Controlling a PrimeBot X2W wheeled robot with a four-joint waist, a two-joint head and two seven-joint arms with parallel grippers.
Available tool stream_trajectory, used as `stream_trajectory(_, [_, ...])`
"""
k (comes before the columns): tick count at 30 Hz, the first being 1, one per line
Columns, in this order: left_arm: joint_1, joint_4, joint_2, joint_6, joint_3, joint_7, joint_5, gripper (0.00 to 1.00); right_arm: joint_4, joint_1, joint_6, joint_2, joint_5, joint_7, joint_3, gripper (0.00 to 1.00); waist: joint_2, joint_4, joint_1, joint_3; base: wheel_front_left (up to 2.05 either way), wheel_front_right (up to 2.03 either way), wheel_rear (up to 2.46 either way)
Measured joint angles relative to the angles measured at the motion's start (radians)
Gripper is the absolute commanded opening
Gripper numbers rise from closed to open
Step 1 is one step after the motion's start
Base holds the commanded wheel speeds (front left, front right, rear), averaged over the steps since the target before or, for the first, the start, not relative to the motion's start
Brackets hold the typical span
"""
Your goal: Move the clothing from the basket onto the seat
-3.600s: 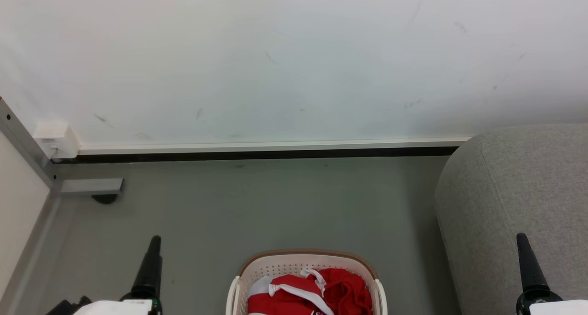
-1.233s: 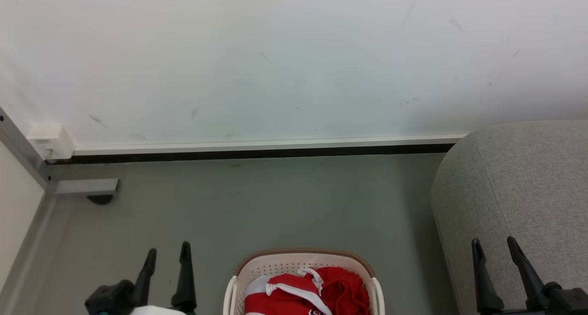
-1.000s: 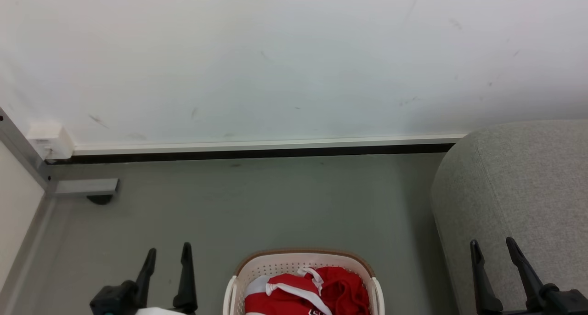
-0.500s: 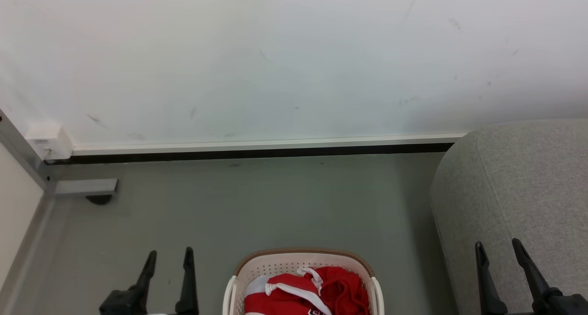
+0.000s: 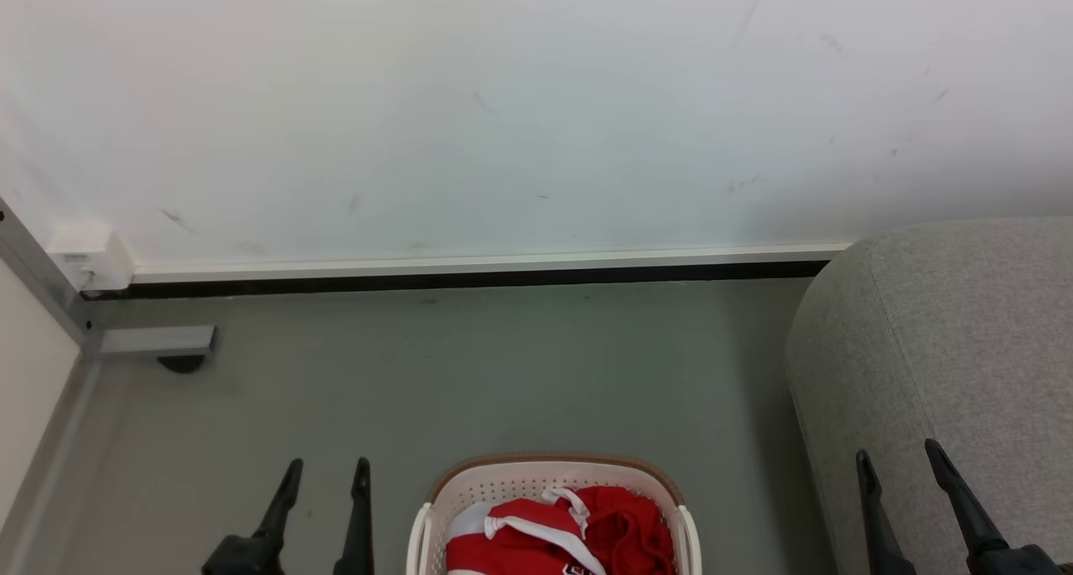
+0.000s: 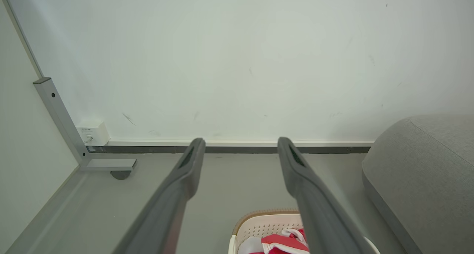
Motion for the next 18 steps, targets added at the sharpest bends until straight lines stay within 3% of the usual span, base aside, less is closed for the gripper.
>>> stream_trajectory(18, [0.000,0.014,0.001,-0.003,0.002,-0.002,-0.005,1.00,0.000,0.001,0.000,-0.001,0.003,0.000,0.008,1.00,0.0000,-0.001,0.0000,0.003,0.00,0.00,0.00])
